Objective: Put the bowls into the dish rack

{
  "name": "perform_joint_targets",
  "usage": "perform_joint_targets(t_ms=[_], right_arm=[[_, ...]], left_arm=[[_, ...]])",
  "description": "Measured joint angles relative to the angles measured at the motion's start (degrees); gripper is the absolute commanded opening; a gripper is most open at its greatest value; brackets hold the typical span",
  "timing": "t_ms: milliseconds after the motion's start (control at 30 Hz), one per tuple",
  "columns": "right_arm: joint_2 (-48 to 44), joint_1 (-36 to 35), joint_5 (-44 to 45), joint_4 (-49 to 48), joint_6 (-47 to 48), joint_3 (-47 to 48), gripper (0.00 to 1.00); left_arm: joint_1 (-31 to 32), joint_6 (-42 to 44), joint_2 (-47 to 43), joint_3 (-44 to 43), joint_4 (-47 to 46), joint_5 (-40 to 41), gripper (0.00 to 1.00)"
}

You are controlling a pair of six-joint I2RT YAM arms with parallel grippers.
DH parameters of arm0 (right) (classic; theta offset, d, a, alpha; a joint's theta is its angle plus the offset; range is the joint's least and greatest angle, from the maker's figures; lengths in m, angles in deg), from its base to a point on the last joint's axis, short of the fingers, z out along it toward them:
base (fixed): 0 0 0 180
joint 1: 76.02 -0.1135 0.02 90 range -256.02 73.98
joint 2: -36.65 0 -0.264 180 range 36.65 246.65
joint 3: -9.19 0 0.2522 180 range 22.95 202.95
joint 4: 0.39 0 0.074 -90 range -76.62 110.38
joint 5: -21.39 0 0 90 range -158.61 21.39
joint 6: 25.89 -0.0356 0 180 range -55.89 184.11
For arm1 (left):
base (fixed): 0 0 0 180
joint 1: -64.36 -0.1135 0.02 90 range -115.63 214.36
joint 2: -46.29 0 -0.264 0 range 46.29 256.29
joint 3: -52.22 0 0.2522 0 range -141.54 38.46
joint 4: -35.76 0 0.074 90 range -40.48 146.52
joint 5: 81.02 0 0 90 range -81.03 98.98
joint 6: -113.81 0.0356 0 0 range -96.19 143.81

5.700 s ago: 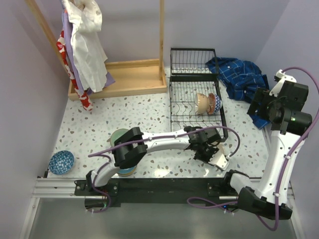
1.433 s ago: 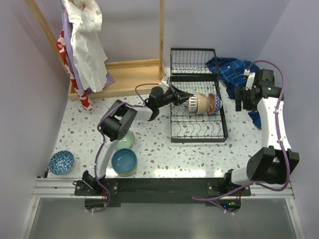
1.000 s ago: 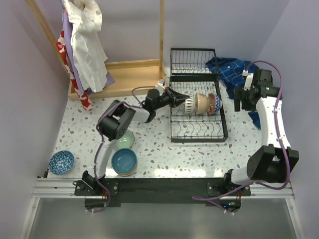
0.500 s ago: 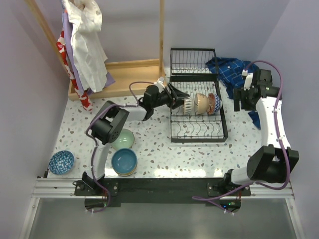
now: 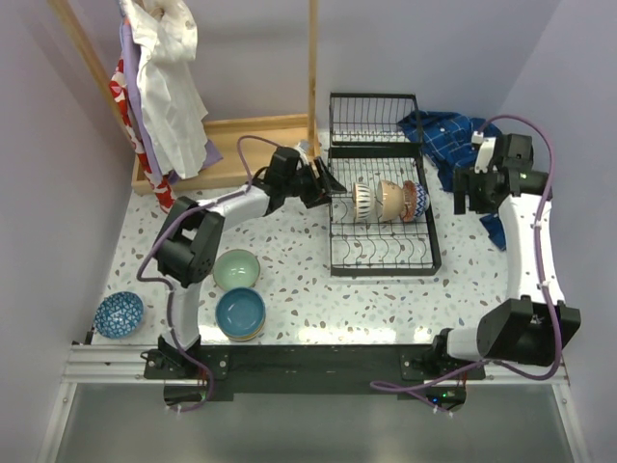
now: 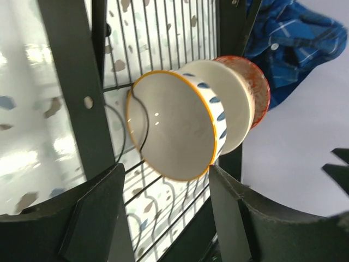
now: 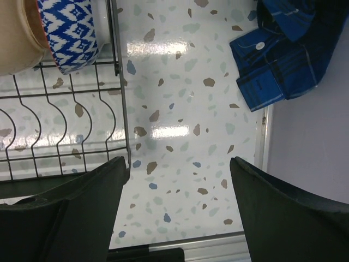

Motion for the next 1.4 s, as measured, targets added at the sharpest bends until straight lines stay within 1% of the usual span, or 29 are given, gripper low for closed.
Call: perform_joint_targets(t_ms=[133, 233, 333, 467, 533, 633, 733, 833, 933, 1100, 1167, 1267, 1367, 1400], right_arm=[[-2.0, 0.0, -0.3, -0.2, 0.1, -0.3, 0.82], [-4.1, 0.0, -0.6, -0.7, 0.2, -1.6, 0.82], [-5.7, 0.0, -1.7, -1.6, 0.7, -3.5, 0.82], [-7.3, 0.0, -3.4, -4.0, 2.8, -6.8, 0.82], [-8.6, 0.0, -4.7, -5.0, 3.8, -8.6, 0.81], [-12.1, 0.0, -6.4, -6.1, 5.2, -11.4, 0.82], [-18.8, -0.1, -7.5, -7.6, 6.6, -15.3, 0.82], [-25.1, -0.1, -8.4, -7.8, 7.4, -17.7, 0.82], [-28.8, -0.4, -9.9, -7.0, 7.6, -18.3, 0.81], [-30.7, -2.5, -11.6, -5.3, 7.5, -18.6, 0.81], [-30.7, -3.0, -12.3, -4.4, 7.6, -18.6, 0.81], [-30.5, -3.0, -12.4, -3.9, 7.7, -18.5, 0.81], [-28.9, -3.0, -12.4, -3.1, 7.6, -17.3, 0.81], [-28.2, -3.0, -12.5, -3.0, 7.6, -16.7, 0.81]], left_arm=[[-1.4, 8.3, -4.0, -0.1, 6.5, -1.0, 0.67], [-2.1, 15.2, -5.9, -0.9, 9.9, -3.7, 0.67], [-2.2, 26.0, -7.1, -3.9, 15.9, -7.0, 0.66], [-2.0, 47.7, -11.4, -7.6, 29.3, -8.3, 0.64], [-2.0, 57.8, -15.8, -7.0, 35.6, -6.3, 0.62], [-2.1, 70.6, -24.6, -1.7, 40.6, -1.1, 0.62], [-2.1, 82.2, -35.5, 6.2, 45.6, 5.0, 0.60], [-2.8, 92.0, -42.9, 10.0, 52.1, 8.4, 0.59], [-6.6, 98.8, -46.4, 10.9, 58.1, 10.6, 0.56], [-19.7, 104.0, -46.8, 11.0, 64.7, 15.3, 0.55], [-22.9, 105.5, -47.7, 12.3, 66.0, 17.3, 0.55], [-24.1, 109.6, -51.5, 17.0, 67.6, 18.5, 0.57], [-24.2, 117.1, -55.6, 20.9, 70.1, 17.6, 0.59], [-24.2, 120.8, -56.9, 21.7, 70.6, 16.5, 0.60]])
